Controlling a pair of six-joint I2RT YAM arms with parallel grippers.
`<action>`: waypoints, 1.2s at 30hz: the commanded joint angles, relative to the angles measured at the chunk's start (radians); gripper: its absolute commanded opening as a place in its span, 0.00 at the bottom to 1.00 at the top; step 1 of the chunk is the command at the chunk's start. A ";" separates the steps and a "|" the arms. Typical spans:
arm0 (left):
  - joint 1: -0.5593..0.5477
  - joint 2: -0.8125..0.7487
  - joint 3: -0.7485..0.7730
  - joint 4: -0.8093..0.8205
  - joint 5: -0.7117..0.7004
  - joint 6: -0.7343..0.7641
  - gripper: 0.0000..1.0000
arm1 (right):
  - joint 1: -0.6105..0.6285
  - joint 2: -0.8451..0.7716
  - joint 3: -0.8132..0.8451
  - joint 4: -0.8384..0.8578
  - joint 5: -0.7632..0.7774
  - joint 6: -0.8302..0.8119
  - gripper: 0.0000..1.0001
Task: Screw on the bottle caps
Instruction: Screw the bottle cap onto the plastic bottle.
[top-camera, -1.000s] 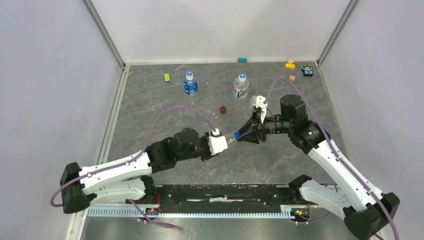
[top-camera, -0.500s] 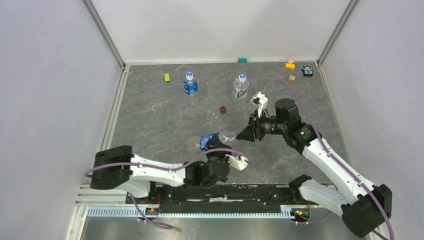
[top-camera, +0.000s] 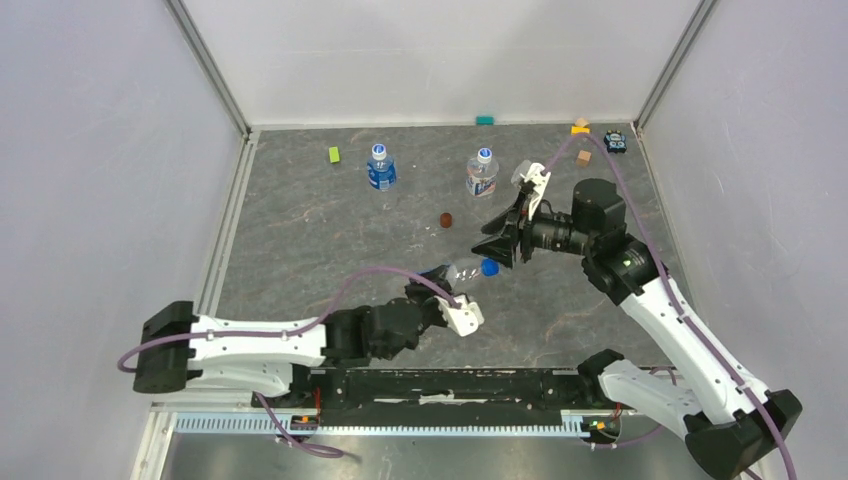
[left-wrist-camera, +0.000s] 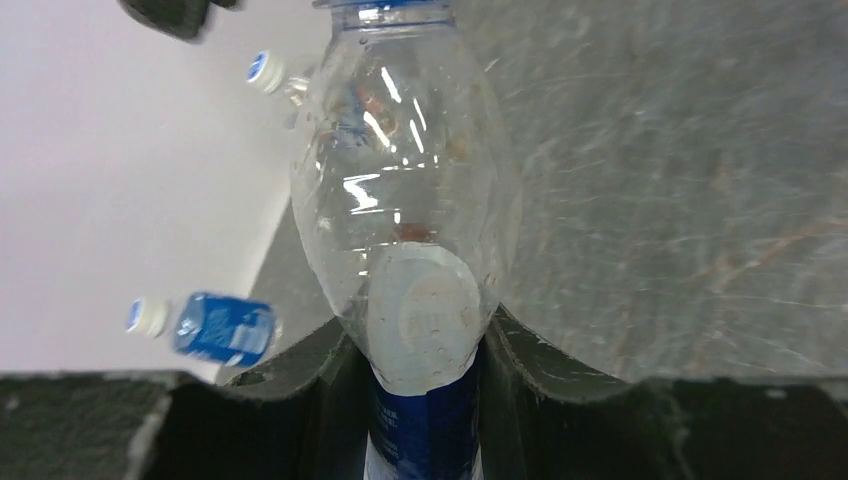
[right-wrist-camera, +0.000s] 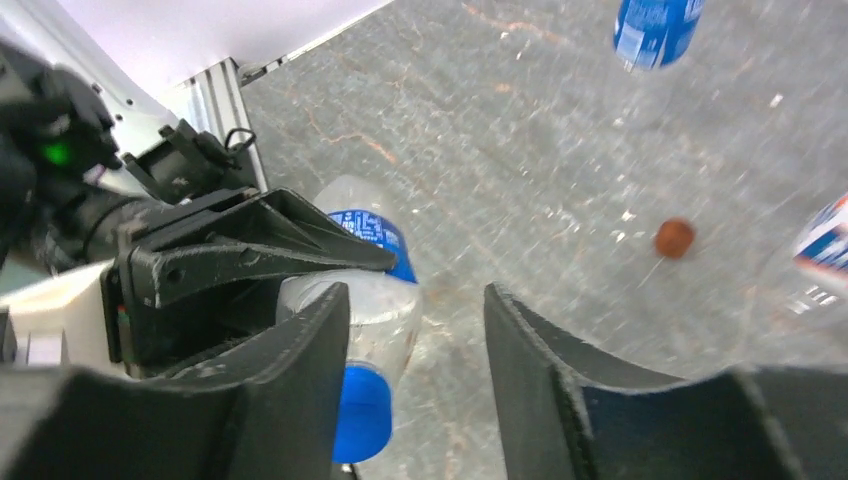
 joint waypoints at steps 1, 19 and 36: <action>0.110 -0.104 0.046 -0.174 0.427 -0.182 0.23 | -0.014 -0.035 0.116 -0.060 -0.077 -0.264 0.59; 0.370 -0.200 0.156 -0.361 1.043 -0.351 0.26 | -0.020 -0.108 0.131 -0.308 -0.439 -0.705 0.57; 0.390 -0.195 0.175 -0.310 1.162 -0.393 0.25 | -0.020 -0.084 0.105 -0.350 -0.490 -0.754 0.49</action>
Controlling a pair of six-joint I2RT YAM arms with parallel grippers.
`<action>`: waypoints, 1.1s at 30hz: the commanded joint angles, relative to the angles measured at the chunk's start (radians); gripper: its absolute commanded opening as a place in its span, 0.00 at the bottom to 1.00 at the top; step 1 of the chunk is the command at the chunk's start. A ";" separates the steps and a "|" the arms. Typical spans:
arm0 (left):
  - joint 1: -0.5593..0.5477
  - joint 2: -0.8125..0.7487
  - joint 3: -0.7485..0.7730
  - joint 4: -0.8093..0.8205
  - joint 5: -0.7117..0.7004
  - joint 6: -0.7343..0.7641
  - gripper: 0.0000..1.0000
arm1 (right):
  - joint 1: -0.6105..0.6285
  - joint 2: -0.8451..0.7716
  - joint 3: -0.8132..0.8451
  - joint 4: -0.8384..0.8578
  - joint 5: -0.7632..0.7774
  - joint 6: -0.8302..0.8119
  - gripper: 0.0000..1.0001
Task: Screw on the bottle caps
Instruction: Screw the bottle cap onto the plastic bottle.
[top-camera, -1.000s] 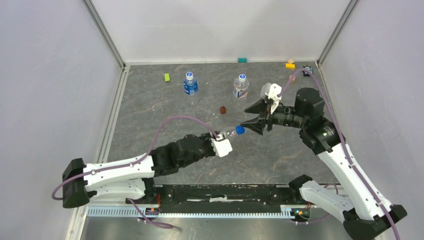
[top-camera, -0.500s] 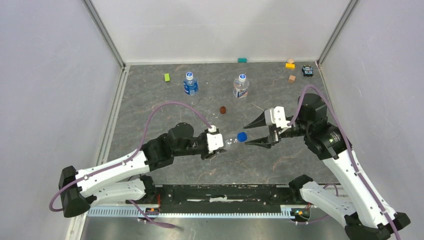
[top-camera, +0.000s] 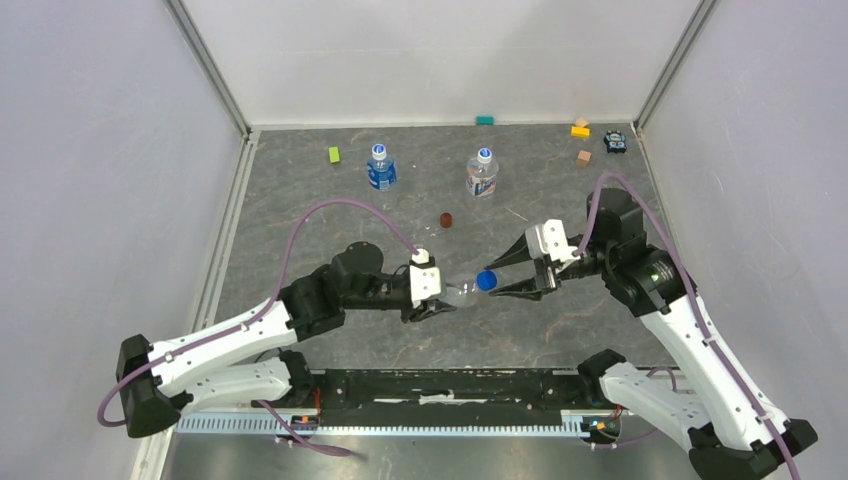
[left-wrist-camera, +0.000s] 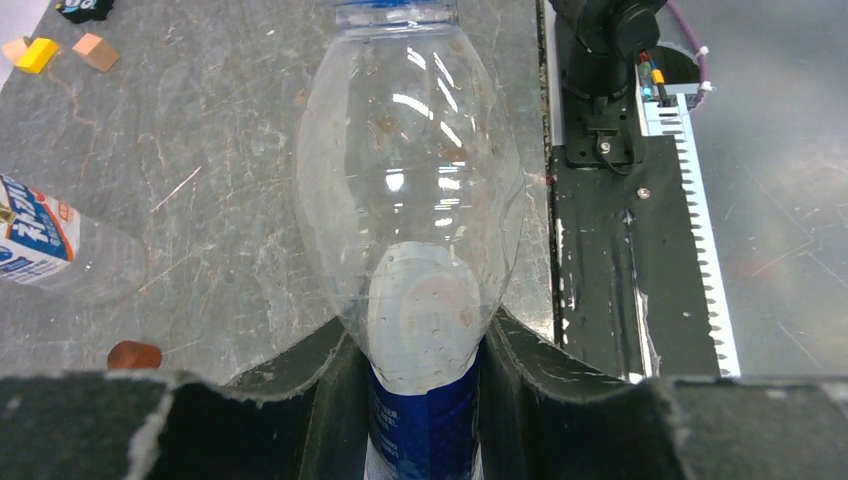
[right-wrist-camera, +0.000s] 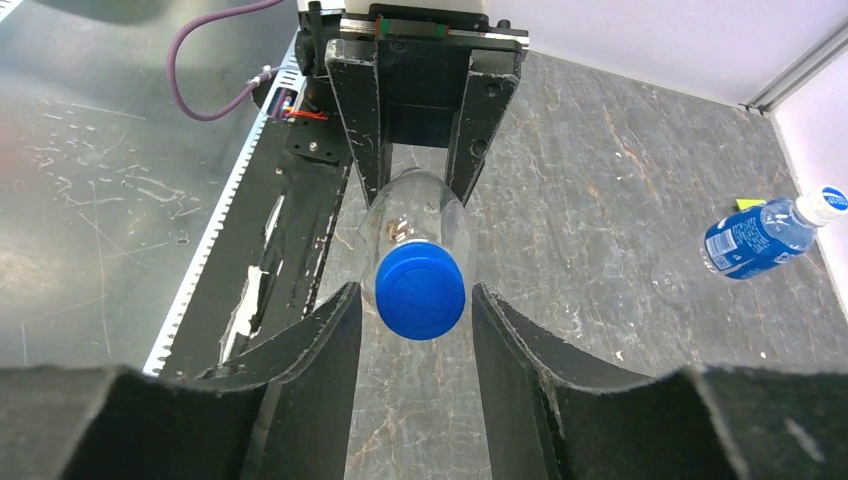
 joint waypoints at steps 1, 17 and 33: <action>0.006 -0.003 0.050 0.057 0.054 -0.049 0.25 | -0.004 0.009 0.000 0.004 -0.042 -0.014 0.48; -0.067 0.031 0.063 0.113 -0.351 0.020 0.21 | -0.003 0.029 -0.175 0.363 0.190 0.519 0.00; -0.487 0.325 0.054 0.466 -1.059 0.524 0.18 | -0.003 0.092 -0.431 0.624 0.533 1.147 0.00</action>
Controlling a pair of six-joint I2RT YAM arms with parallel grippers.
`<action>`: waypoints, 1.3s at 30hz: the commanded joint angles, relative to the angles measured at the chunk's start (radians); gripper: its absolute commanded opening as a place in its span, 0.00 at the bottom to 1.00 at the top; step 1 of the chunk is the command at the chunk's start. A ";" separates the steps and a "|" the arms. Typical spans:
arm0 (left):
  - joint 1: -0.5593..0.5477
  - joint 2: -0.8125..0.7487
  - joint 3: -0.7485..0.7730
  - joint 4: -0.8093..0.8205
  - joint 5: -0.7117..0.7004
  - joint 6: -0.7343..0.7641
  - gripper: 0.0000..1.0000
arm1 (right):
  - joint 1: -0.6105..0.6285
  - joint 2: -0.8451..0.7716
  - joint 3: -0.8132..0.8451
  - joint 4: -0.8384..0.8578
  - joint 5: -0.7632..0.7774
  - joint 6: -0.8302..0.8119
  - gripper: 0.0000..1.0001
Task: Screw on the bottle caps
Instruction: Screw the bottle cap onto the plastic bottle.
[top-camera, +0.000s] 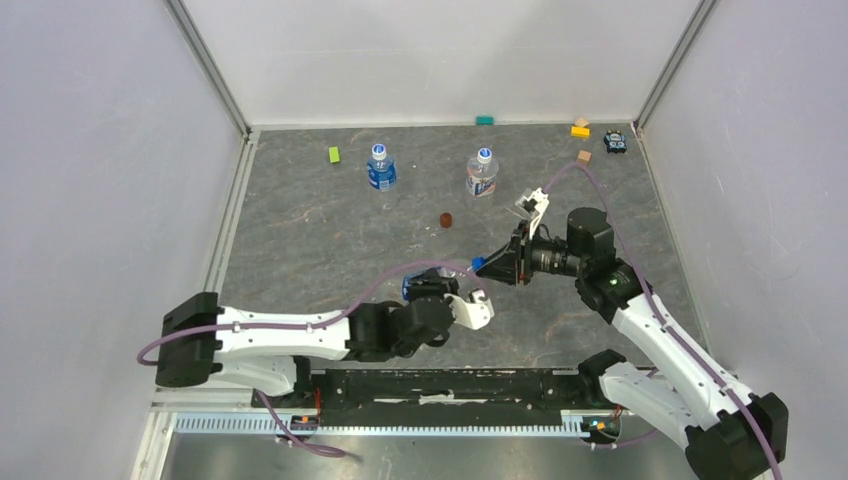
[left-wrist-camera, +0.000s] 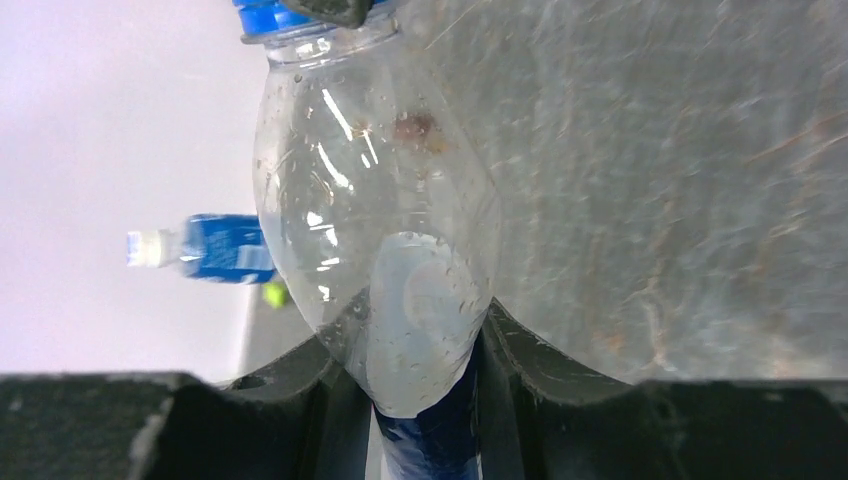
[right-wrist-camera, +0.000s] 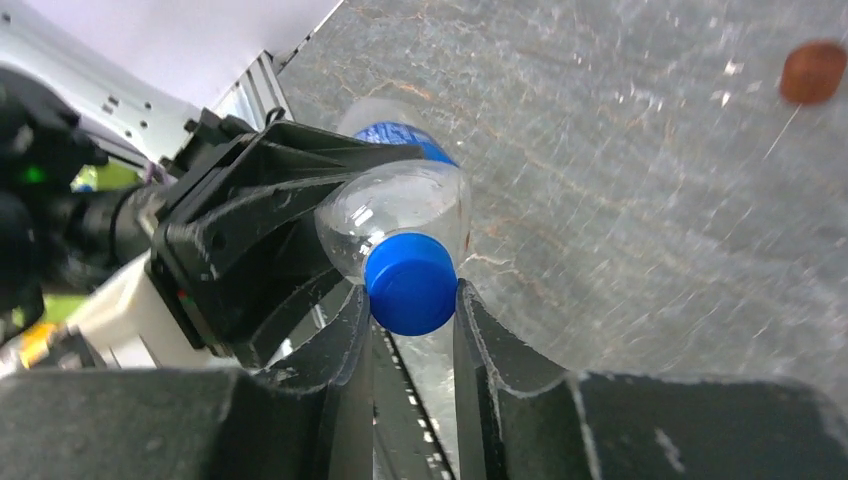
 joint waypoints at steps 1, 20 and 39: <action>-0.154 0.047 0.040 0.447 -0.001 0.356 0.18 | 0.021 0.072 -0.078 0.158 0.141 0.279 0.00; 0.052 -0.197 -0.076 0.179 0.312 -0.052 0.25 | -0.017 0.027 0.090 0.128 0.010 0.002 0.43; 0.306 -0.312 0.007 0.020 0.957 -0.262 0.26 | -0.029 -0.083 0.221 -0.105 -0.380 -0.621 0.70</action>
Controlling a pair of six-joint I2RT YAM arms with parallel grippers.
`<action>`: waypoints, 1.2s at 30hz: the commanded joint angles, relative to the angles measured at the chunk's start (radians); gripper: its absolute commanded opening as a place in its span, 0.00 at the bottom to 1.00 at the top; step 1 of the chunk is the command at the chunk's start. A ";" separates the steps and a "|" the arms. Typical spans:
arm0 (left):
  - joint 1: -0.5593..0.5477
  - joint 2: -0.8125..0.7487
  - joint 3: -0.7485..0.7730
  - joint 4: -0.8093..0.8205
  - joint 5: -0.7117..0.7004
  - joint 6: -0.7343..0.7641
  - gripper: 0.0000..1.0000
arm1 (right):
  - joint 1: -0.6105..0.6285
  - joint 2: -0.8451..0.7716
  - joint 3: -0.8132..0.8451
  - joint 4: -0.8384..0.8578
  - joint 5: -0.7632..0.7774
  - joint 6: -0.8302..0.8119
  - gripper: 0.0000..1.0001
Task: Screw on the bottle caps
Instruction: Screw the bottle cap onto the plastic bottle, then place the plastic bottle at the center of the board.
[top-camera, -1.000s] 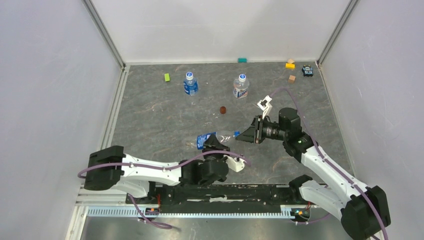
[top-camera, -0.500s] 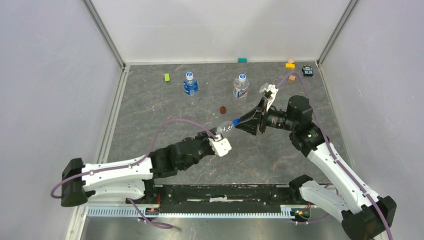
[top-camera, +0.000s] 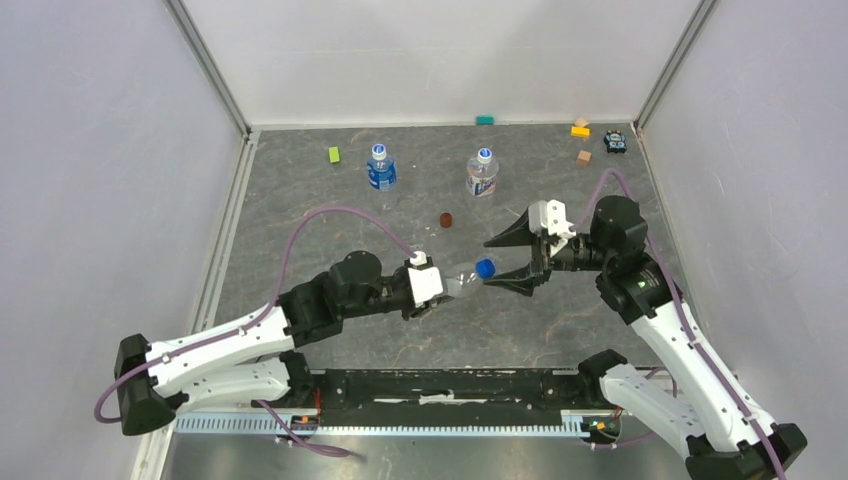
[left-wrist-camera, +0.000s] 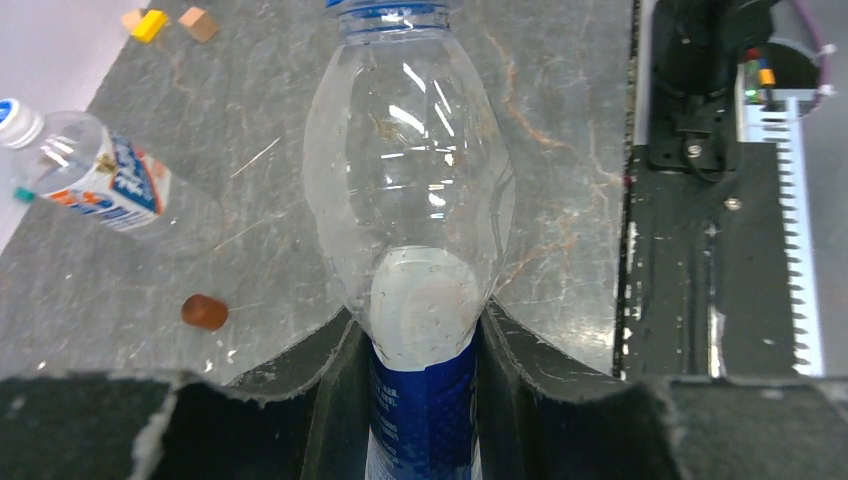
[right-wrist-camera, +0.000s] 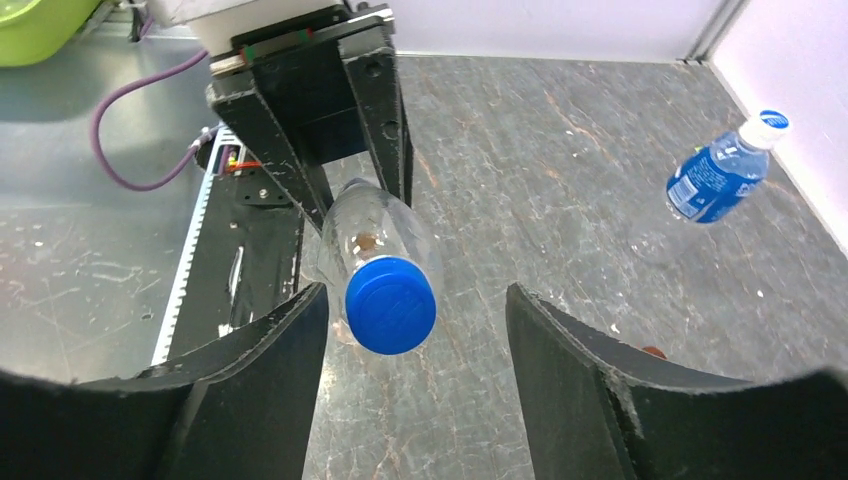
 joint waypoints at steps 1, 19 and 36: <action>0.013 0.014 0.056 0.015 0.111 -0.061 0.26 | -0.002 -0.019 0.033 -0.027 -0.096 -0.108 0.68; -0.071 0.072 0.082 0.056 -0.244 0.025 0.25 | -0.002 0.063 0.002 -0.016 0.185 0.208 0.00; -0.029 0.186 0.038 0.017 -0.556 -0.300 0.34 | -0.003 -0.074 0.026 -0.125 0.766 0.101 0.84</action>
